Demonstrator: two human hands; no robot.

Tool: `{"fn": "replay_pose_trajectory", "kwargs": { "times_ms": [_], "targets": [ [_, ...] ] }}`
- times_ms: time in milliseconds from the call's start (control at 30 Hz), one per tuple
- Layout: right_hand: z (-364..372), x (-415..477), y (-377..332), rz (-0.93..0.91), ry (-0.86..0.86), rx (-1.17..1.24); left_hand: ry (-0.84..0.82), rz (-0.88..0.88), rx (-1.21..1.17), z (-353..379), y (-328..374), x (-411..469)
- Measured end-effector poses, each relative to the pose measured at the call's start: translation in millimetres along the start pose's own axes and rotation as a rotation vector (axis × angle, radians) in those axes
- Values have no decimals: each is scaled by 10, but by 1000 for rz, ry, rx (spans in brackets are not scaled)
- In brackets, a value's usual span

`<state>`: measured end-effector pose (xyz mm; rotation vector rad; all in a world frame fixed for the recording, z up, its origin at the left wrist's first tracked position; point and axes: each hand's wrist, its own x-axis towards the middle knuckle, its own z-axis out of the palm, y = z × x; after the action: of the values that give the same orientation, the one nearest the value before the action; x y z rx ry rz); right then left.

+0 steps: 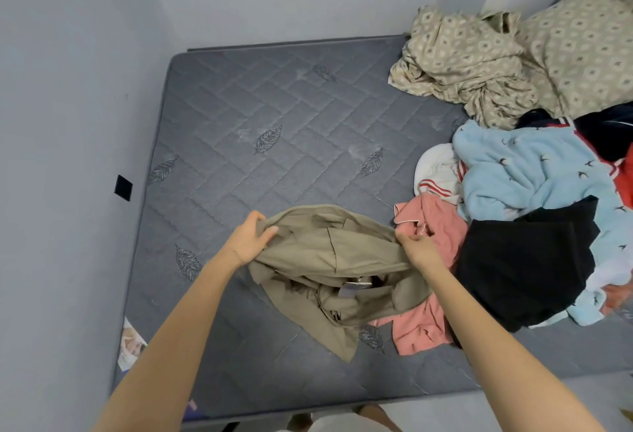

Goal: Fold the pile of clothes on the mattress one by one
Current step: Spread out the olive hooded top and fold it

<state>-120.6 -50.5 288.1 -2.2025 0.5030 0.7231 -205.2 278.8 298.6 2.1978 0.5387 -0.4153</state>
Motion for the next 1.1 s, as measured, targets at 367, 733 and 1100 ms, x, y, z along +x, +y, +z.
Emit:
{"fn": "replay_pose_trajectory", "kwargs": {
  "times_ms": [367,733,1100],
  "targets": [
    [30,-1009,-215,-309,42,87,-20,133,348,-612,-218,-471],
    [-49,-2014,-305,-599,213,201,458,411,-143,-1021,253,-1580],
    [-933,-3399,-758,-1006,385,441,720,626,-595,-1535,1304,-3016]
  ]
}}
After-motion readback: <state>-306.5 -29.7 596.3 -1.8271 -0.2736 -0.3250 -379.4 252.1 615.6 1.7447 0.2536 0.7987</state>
